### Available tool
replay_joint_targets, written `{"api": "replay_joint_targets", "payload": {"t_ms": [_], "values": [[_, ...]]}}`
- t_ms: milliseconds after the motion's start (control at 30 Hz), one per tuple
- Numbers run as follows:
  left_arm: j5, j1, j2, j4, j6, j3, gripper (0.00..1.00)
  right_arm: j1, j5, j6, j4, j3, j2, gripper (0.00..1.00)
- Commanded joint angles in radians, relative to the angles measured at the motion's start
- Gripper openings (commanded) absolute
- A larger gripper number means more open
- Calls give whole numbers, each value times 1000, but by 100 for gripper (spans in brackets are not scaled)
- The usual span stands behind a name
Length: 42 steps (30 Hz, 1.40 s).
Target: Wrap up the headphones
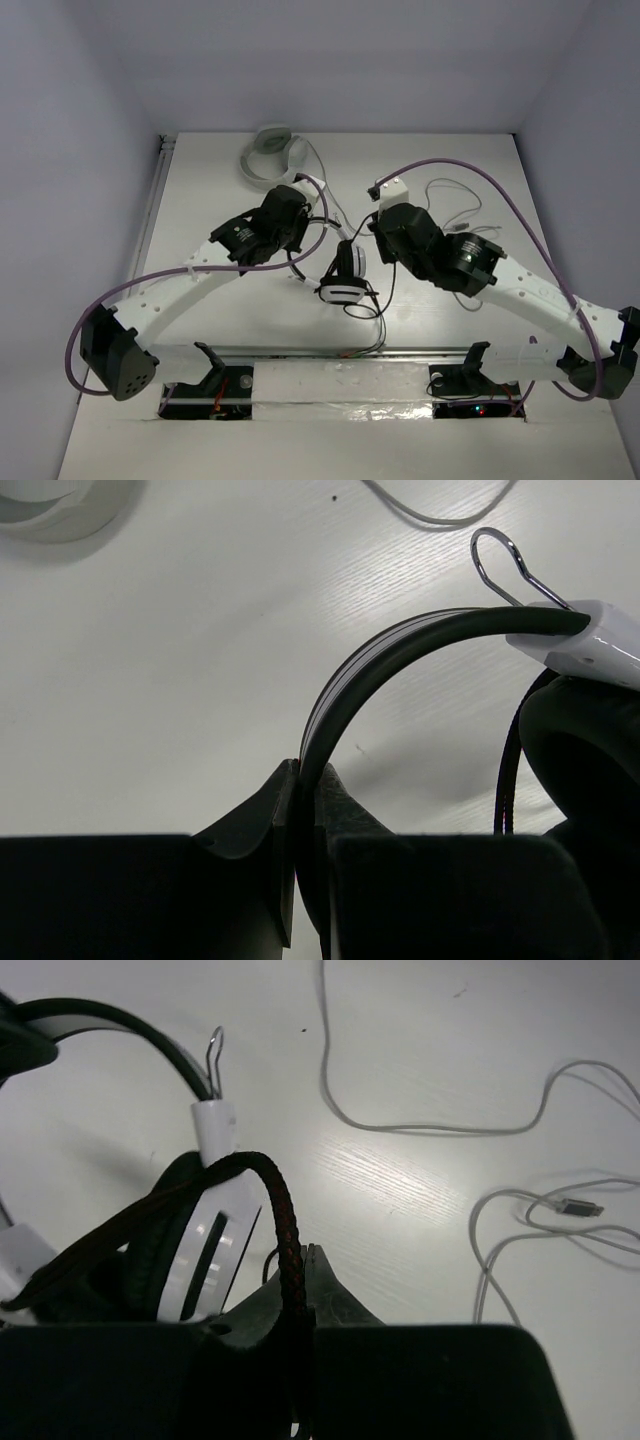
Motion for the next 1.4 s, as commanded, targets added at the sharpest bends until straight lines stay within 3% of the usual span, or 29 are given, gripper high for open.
{"api": "replay_joint_targets", "payload": {"t_ms": [0, 200, 533, 767, 1100, 1367], "values": [[130, -5, -74, 65, 0, 67, 0, -27, 97, -9, 69, 12, 33, 0], [201, -5, -103, 64, 0, 119, 0, -46, 178, 9, 117, 0, 59, 0], [305, 25, -116, 114, -26, 185, 0, -73, 106, 110, 256, -163, -36, 2], [371, 152, -100, 123, -66, 213, 0, -103, 79, 156, 349, -239, -106, 2], [768, 278, -114, 214, -130, 177, 0, -124, -87, 144, 565, -364, -157, 9], [922, 347, -120, 295, -251, 186, 0, -198, -302, 182, 804, -531, -218, 21]]}}
